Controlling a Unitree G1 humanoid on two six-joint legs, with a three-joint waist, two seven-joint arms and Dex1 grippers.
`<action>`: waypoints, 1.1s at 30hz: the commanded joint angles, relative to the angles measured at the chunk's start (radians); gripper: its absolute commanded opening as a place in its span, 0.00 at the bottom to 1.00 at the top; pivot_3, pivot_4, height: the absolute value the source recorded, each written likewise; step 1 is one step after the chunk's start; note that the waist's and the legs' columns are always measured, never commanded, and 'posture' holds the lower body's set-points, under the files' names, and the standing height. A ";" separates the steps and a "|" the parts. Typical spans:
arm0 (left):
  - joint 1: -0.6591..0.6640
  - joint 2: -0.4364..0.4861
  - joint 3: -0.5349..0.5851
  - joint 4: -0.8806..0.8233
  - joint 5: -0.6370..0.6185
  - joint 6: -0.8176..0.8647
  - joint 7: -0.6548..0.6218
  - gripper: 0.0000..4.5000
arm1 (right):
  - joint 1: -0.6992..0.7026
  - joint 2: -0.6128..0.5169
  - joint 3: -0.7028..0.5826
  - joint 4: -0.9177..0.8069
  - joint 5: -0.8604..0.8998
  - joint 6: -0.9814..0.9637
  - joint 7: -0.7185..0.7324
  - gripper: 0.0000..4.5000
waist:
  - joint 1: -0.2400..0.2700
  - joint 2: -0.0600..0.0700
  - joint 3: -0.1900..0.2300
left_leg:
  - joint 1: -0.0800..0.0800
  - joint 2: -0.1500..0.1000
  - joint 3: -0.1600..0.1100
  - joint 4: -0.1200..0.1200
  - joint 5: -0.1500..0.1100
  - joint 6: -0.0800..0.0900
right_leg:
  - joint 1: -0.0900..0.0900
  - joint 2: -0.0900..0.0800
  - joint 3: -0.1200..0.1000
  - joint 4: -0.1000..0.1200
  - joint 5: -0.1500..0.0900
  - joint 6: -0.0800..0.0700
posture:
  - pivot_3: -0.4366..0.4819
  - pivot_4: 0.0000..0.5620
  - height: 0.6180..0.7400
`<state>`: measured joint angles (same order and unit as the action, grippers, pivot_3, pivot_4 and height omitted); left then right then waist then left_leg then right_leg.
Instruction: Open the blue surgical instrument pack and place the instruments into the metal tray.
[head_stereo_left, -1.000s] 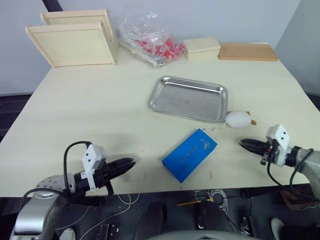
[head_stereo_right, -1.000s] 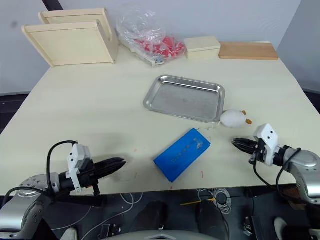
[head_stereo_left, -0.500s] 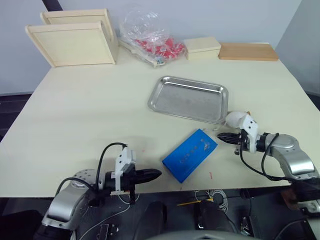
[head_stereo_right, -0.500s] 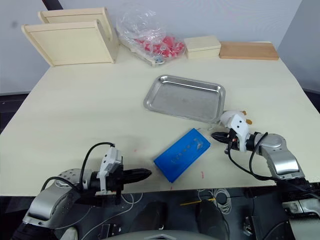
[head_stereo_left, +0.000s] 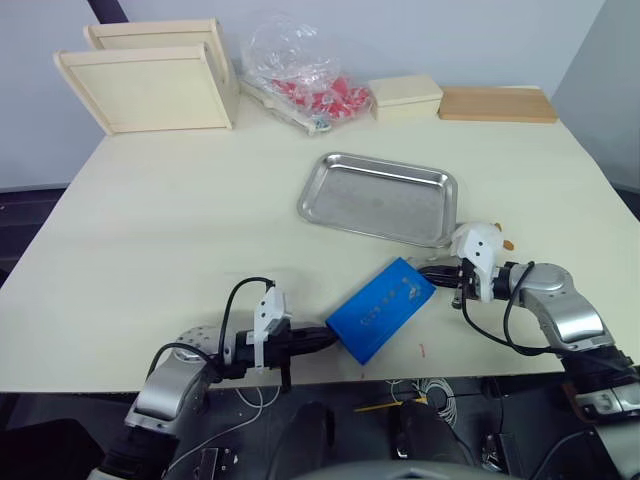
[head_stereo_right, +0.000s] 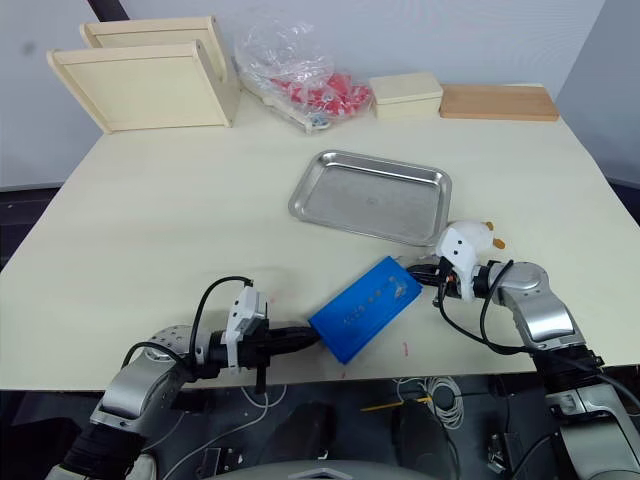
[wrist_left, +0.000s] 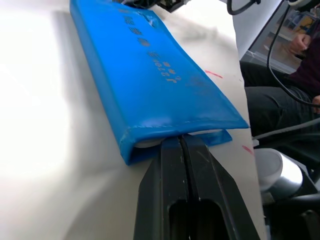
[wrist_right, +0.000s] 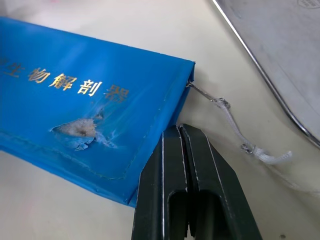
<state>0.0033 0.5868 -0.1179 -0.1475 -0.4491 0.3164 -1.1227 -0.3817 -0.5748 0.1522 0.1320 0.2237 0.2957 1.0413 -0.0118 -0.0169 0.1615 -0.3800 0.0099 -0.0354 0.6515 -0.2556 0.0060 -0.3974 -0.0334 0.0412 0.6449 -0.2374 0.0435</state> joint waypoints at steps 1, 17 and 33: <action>-0.002 -0.005 0.023 0.045 0.025 -0.035 0.028 0.01 | 0.008 -0.014 -0.009 -0.070 0.037 0.026 0.037 0.00 | 0.000 0.000 0.000 | 0.000 0.000 0.000 0.000 0.000 0.000 | 0.000 0.000 0.000 0.000 0.000 0.000 | 0.48 0.27 1.00; -0.106 -0.037 0.135 0.250 0.088 -0.234 0.111 0.01 | 0.109 0.036 -0.006 -0.216 0.084 0.094 0.001 0.00 | -0.003 0.000 0.000 | 0.001 0.000 -0.001 0.001 0.000 0.000 | 0.000 0.002 0.000 0.002 0.000 0.000 | 0.48 0.27 1.00; -0.090 0.040 0.196 0.303 0.066 -0.286 0.033 0.01 | 0.138 -0.007 -0.053 -0.118 0.021 -0.168 0.004 0.00 | -0.006 0.000 0.000 | 0.000 0.000 0.000 0.000 0.000 0.000 | 0.000 0.002 0.000 0.002 0.000 0.000 | 0.48 0.27 1.00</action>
<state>-0.1036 0.5994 0.0354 0.1445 -0.3646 0.0329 -1.0626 -0.2509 -0.5575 0.1391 0.0220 0.2348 0.2013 1.0160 -0.0181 -0.0166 0.1612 -0.3796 0.0103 -0.0356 0.6514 -0.2556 0.0058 -0.3978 -0.0316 0.0408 0.6467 -0.2372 0.0432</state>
